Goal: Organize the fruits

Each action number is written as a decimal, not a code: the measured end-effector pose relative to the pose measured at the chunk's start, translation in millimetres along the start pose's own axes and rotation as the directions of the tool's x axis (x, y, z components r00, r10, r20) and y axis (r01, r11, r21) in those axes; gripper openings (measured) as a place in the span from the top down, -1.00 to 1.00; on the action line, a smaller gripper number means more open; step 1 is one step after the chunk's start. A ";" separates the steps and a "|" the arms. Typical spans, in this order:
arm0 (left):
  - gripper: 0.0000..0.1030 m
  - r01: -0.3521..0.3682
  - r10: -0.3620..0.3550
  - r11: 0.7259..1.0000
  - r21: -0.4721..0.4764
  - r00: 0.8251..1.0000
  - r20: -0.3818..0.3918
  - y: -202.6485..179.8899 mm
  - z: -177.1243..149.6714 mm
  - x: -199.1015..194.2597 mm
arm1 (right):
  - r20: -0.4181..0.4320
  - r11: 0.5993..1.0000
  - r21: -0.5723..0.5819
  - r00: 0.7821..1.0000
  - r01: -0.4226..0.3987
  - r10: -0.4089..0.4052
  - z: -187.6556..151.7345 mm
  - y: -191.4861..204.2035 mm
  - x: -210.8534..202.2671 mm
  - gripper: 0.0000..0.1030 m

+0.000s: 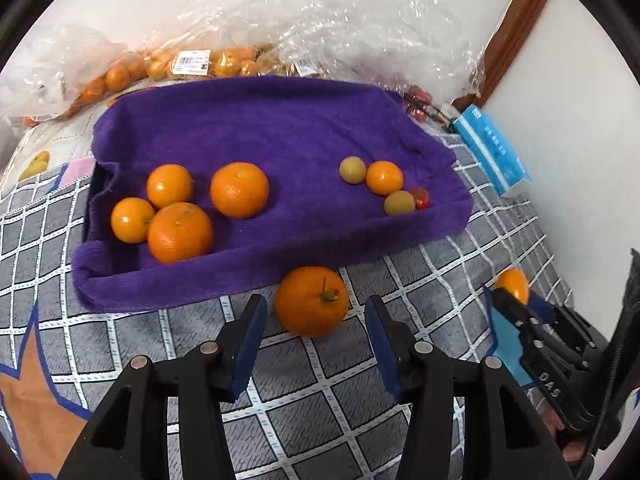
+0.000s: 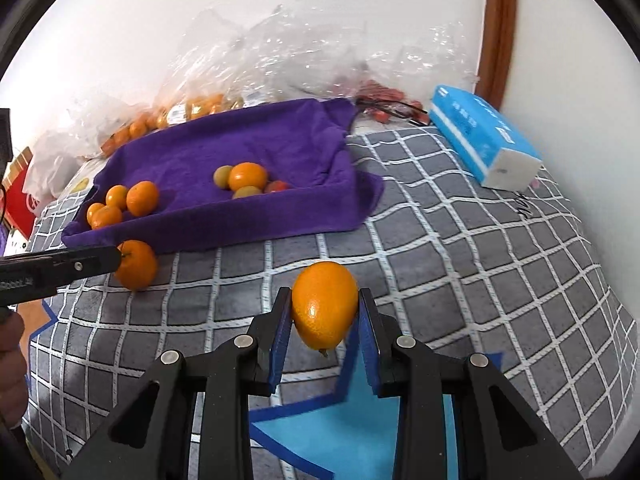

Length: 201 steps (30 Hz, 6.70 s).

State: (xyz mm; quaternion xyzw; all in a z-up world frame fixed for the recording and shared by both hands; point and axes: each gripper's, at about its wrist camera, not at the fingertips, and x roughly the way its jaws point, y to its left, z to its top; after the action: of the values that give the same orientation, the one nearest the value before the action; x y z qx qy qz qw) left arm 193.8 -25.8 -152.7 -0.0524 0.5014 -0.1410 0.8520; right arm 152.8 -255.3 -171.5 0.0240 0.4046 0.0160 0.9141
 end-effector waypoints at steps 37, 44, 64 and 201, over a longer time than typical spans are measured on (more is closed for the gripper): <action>0.19 0.009 -0.002 0.994 -0.108 0.998 0.066 41.6 -21.8 -42.3 | 0.025 0.997 -0.057 0.998 -0.052 0.054 9.8 58.5 -11.7 0.38; 0.19 0.010 0.004 0.992 -0.129 0.995 0.104 50.0 -27.0 -62.9 | 0.053 0.996 -0.075 0.997 -0.058 0.062 9.3 73.7 -27.2 0.38; 0.19 0.025 0.005 0.985 -0.171 0.985 0.173 63.6 -19.9 -95.3 | 0.087 0.992 -0.107 0.994 -0.062 0.071 14.4 86.9 -41.0 0.38; -0.75 -0.148 0.183 0.980 -0.134 0.934 0.306 46.0 10.0 -109.8 | 0.116 0.997 0.007 0.991 -0.073 0.072 80.0 68.5 -41.9 -0.72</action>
State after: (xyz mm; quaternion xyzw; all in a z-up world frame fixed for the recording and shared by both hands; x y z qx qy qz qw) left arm 160.9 49.7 -66.2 -0.0782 0.3675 -0.0309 0.9262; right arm 183.1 -191.4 -82.9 0.0446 0.3501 0.0455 0.9345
